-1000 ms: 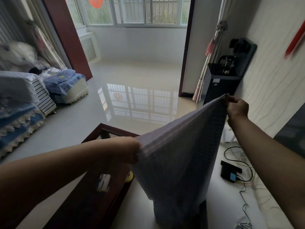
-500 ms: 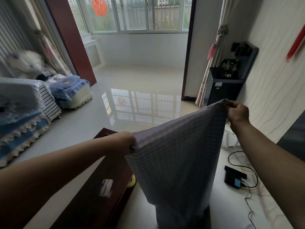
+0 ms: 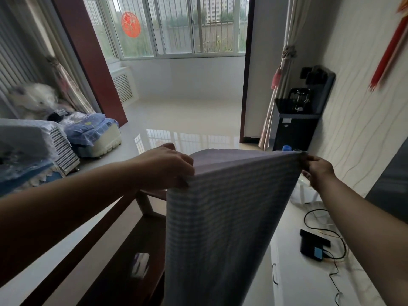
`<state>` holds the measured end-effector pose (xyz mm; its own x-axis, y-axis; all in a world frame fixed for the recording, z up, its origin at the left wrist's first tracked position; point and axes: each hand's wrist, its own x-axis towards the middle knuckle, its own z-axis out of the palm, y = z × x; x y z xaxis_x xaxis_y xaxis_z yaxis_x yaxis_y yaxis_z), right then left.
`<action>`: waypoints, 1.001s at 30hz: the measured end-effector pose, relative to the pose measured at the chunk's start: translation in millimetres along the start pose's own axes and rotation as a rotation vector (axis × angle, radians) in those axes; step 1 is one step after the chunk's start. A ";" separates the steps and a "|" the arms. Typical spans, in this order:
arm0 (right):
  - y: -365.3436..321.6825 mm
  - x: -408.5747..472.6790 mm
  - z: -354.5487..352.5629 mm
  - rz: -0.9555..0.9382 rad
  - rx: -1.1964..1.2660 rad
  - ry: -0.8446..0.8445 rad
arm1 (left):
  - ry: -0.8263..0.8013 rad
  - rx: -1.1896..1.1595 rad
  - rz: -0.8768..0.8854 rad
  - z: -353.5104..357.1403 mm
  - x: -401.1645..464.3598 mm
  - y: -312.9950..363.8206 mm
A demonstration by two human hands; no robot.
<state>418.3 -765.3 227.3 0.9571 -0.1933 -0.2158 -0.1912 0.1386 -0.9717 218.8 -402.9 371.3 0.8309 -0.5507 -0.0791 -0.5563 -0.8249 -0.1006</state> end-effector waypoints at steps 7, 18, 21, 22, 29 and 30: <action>5.5 0.4 19.9 0.023 -0.043 0.052 | 0.144 -0.024 0.305 0.1 -4.4 44.0; -6.3 -9.3 33.5 -0.204 -0.104 0.214 | -0.112 -0.154 -0.403 30.6 -31.0 0.0; -16.4 -10.7 38.8 -0.273 -0.163 0.172 | -0.207 -0.231 -0.390 44.9 -35.2 -3.9; -18.6 -10.7 39.5 -0.294 -0.194 0.161 | -0.258 -0.232 -0.378 48.4 -35.8 -3.4; -23.0 -10.2 35.2 -0.254 -0.114 0.161 | -0.217 -0.106 -0.063 54.4 -38.8 19.8; -22.0 -9.8 33.7 -0.241 -0.101 0.167 | -0.197 -0.071 -0.031 55.6 -38.3 23.5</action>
<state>420.4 -733.7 254.0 0.9300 -0.3672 0.0170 0.0081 -0.0259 -0.9996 173.3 -394.1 316.8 0.8258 -0.4952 -0.2697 -0.5226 -0.8518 -0.0361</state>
